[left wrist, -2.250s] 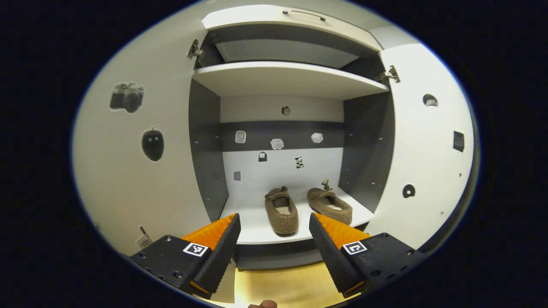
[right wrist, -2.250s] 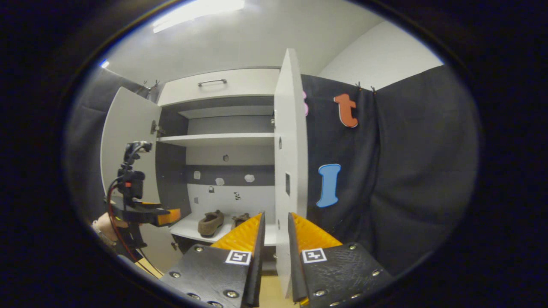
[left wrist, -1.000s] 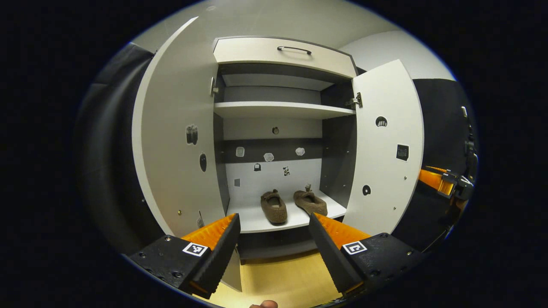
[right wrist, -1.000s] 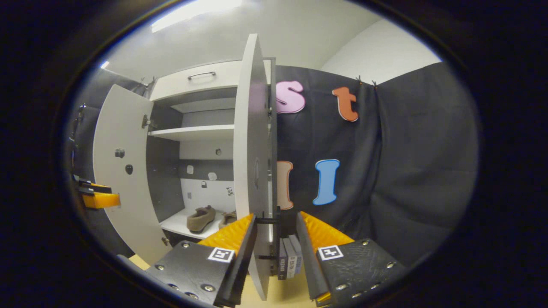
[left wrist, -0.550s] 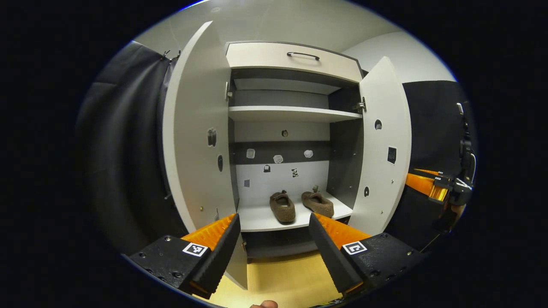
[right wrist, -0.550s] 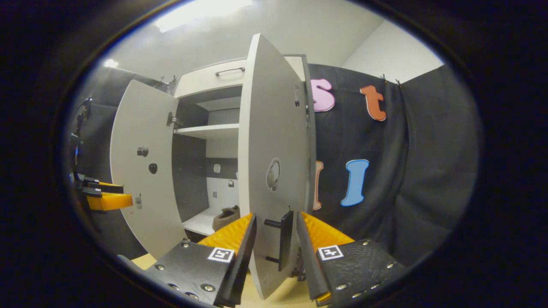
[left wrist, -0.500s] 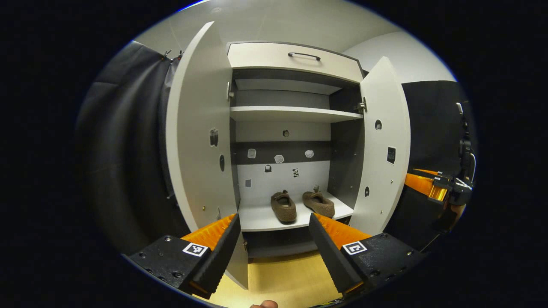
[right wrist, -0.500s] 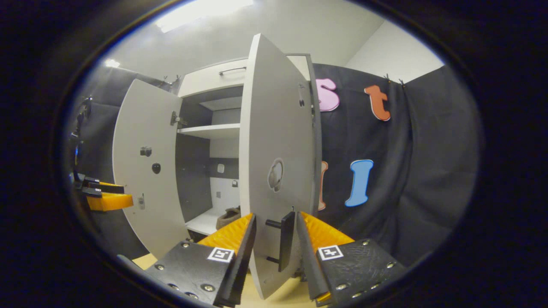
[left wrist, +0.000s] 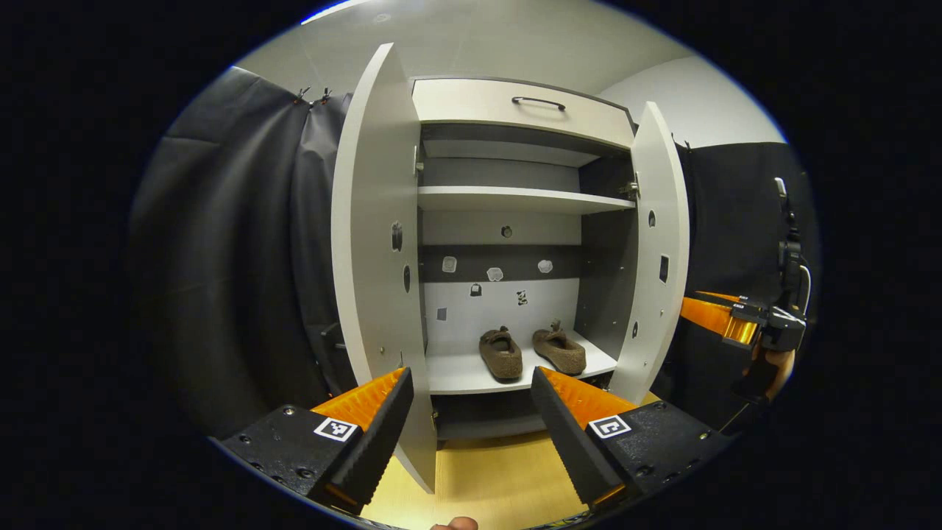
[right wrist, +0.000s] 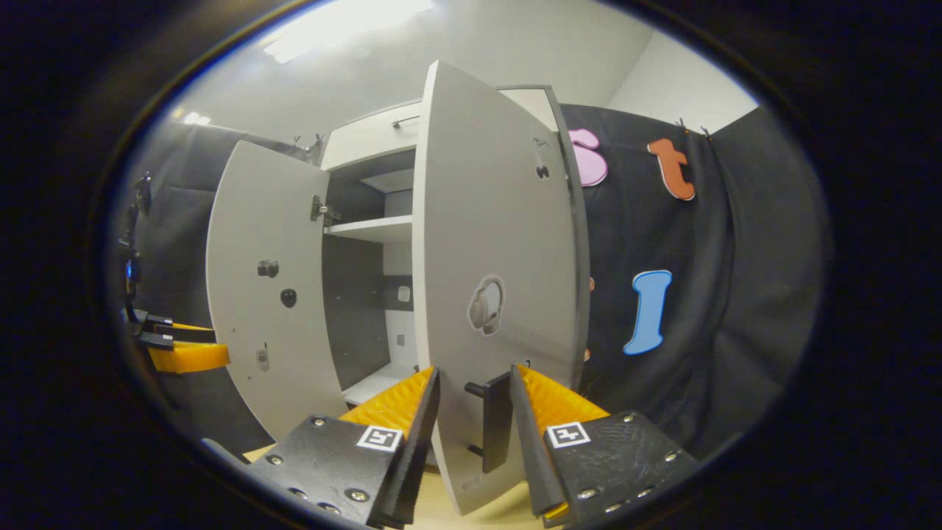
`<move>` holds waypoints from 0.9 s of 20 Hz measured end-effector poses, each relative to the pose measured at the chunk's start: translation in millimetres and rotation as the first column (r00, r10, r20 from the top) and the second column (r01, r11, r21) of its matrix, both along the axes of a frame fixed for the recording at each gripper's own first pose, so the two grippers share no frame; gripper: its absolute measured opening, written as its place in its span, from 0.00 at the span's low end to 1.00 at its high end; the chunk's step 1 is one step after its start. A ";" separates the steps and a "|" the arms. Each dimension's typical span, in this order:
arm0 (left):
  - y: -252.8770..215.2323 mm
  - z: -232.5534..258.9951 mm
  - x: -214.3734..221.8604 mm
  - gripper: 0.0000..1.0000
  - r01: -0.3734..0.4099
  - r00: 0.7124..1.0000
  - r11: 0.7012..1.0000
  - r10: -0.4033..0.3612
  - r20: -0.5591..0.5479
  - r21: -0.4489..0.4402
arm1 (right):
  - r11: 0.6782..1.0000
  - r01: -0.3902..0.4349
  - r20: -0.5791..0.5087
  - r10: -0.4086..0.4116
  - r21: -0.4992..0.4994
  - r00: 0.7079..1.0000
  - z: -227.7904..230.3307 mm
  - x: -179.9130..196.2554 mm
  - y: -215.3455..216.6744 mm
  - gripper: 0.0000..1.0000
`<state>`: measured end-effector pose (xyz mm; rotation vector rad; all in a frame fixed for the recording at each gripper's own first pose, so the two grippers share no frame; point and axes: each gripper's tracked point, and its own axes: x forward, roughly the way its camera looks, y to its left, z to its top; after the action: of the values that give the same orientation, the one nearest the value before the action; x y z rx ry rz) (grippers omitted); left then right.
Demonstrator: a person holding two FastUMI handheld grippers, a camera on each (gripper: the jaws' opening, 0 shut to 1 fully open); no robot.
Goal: Grab one shoe with the right hand and put it into the shoe cabinet, grab the other shoe with the left hand and put it into the shoe cabinet; then close the right door with the right hand and the left door with the left hand.
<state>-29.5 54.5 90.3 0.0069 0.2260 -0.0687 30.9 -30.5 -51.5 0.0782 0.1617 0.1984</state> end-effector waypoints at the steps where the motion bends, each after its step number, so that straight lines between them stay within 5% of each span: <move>1: -0.6 -0.7 -0.8 0.98 -0.001 1.000 1.000 0.001 0.001 -0.002 | 1.000 -0.003 0.000 0.003 0.007 1.000 1.1 -0.4 2.5 0.57; 18: 21.5 11.8 -36.3 0.99 -0.092 0.995 0.996 0.092 0.027 -0.010 | 0.995 -0.089 0.008 0.089 0.032 0.996 -4.0 23.4 48.4 0.54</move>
<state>-65.8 76.0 102.1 -0.0110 0.1979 0.0222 54.2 17.9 -55.6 0.1029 0.1553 0.2903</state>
